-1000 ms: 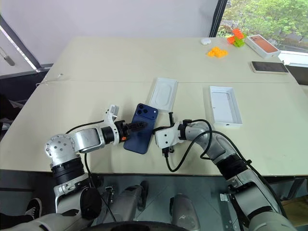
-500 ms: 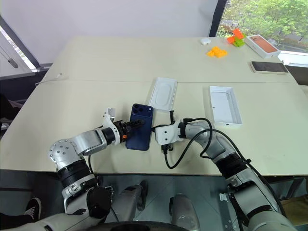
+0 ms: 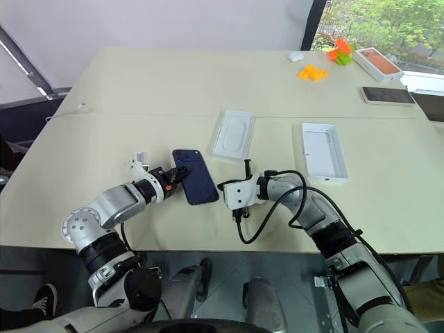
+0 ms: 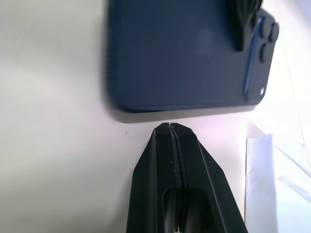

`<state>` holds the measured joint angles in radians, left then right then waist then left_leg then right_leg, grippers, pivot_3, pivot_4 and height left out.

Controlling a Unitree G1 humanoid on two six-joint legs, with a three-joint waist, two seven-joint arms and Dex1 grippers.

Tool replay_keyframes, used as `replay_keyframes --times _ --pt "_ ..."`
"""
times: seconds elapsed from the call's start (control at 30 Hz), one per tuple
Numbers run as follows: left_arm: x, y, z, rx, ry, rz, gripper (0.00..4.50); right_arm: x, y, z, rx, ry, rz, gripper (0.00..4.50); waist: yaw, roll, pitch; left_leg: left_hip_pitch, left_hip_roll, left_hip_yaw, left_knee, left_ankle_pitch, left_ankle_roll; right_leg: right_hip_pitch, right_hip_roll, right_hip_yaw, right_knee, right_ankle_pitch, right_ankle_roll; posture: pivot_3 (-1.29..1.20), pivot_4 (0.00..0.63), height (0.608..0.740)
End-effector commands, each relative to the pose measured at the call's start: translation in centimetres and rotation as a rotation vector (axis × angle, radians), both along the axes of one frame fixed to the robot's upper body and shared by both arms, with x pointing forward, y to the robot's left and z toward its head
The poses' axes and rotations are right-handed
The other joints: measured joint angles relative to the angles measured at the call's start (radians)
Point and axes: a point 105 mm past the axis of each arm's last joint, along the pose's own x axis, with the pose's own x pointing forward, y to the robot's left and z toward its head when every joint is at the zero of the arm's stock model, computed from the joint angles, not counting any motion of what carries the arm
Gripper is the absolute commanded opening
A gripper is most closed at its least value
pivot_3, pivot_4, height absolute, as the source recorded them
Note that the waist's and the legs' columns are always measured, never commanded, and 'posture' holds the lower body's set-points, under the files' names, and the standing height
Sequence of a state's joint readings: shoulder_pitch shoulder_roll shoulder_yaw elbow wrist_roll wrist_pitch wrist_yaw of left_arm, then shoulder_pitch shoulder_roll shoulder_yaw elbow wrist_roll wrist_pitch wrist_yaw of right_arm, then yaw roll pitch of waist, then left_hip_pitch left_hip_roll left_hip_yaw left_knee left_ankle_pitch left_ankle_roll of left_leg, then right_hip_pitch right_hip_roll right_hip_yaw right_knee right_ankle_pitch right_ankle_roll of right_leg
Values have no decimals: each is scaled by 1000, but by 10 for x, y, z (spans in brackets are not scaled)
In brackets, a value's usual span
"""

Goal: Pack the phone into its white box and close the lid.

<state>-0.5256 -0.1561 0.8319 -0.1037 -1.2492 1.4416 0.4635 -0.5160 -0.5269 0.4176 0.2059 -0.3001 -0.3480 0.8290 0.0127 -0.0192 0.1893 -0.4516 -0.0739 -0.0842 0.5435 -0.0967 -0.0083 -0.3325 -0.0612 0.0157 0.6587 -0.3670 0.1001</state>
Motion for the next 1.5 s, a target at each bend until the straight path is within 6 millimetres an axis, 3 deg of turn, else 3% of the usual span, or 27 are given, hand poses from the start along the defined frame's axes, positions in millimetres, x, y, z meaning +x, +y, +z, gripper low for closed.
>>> replay_keyframes --times 0.03,0.13,0.3,0.5,0.6,0.7,0.83,0.97,1.13,1.47,1.5 --pt "-2 0 8 38 -39 -26 29 0 4 13 39 -37 10 0 -1 0 0 -1 0 0 0 0 0 -2 0 0 1 0 0 0 150 740" --pt "-5 -5 3 27 -30 -48 29 -1 6 14 39 -41 19 0 0 0 0 -2 0 1 0 1 -1 -3 0 0 2 0 1 0 150 740" --pt "-8 -10 14 3 -80 -80 29 5 0 18 44 -51 -6 0 0 0 0 -2 0 1 0 1 -1 -3 0 0 4 0 1 0 150 740" --pt "-11 3 39 49 -212 -134 29 20 -7 64 350 102 -127 0 -3 0 0 -2 0 0 1 1 -1 -3 0 1 5 1 0 0 150 740" --pt "-8 17 42 100 -231 -129 0 26 -13 79 425 179 -147 929 -3 1 1 -2 0 0 0 1 -1 -5 0 1 6 0 0 0 150 740" --pt "-6 29 47 139 -260 -137 0 39 -15 90 475 198 -207 2402 -2 1 1 -2 0 0 -1 1 -1 -5 0 1 6 0 0 0 150 740" --pt "3 52 55 172 -283 -90 0 47 -8 79 407 279 -233 4471 -3 1 1 -3 0 0 -1 1 -1 -7 0 2 5 0 -1 0 150 740" --pt "7 52 67 142 -327 -98 0 61 3 60 293 320 -287 4471 -4 1 1 -3 0 0 -1 1 -1 -8 0 2 5 0 -1 0 150 740" --pt "9 56 71 123 -348 -60 0 77 3 56 225 376 -355 4471 -4 1 1 -11 0 1 -1 2 -1 -15 0 2 6 1 0 0 150 740" --pt "4 51 65 97 -342 -56 0 78 -4 42 107 476 -390 4471 -9 1 1 -12 0 1 -2 6 -4 -17 0 2 9 1 0 0 150 740" --pt "4 50 65 96 -343 -55 0 78 -5 40 94 480 -395 4240 -9 1 1 -11 0 1 -2 6 -4 -17 0 2 9 1 0 0 150 740"
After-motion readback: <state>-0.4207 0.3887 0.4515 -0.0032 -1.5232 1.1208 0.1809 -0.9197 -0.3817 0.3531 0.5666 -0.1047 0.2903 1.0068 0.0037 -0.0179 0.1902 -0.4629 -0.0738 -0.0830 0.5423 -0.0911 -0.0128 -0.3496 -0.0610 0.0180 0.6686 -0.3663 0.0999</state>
